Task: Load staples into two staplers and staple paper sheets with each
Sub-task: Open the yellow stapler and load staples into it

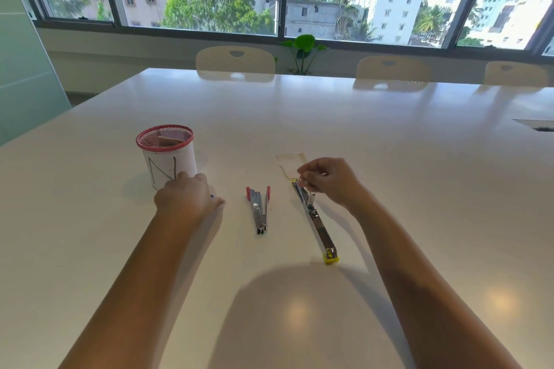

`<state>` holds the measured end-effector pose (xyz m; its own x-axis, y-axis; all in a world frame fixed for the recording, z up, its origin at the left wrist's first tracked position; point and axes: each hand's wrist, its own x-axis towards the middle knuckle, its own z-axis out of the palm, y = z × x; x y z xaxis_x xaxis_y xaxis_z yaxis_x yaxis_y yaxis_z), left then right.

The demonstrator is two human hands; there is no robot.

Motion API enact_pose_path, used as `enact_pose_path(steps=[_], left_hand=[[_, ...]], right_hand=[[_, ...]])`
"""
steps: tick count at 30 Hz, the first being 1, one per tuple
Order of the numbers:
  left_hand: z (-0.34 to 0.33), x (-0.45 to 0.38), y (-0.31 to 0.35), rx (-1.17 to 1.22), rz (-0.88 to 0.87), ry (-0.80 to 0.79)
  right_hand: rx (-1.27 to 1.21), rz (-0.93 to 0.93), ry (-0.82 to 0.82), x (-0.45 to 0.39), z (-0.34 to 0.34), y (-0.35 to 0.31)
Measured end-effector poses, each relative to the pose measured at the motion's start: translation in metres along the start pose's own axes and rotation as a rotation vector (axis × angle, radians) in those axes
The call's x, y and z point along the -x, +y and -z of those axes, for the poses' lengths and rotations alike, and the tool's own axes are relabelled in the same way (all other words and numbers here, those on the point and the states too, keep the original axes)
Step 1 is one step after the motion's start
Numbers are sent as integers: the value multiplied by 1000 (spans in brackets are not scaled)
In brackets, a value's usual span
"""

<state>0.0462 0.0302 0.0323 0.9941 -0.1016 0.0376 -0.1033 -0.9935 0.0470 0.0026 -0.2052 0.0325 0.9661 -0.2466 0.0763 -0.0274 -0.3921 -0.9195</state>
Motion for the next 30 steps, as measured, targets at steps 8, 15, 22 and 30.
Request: enact_pose_path(steps=[8, 15, 22, 30], left_hand=[[5, 6, 22, 430, -197, 367], [3, 16, 47, 879, -232, 164], [6, 30, 59, 1587, -115, -414], [15, 32, 58, 1655, -30, -669]], right_hand=[[96, -92, -148, 18, 41, -16], [305, -159, -375, 16, 30, -8], [201, 30, -251, 18, 20, -19], [-245, 95, -122, 25, -9, -31]])
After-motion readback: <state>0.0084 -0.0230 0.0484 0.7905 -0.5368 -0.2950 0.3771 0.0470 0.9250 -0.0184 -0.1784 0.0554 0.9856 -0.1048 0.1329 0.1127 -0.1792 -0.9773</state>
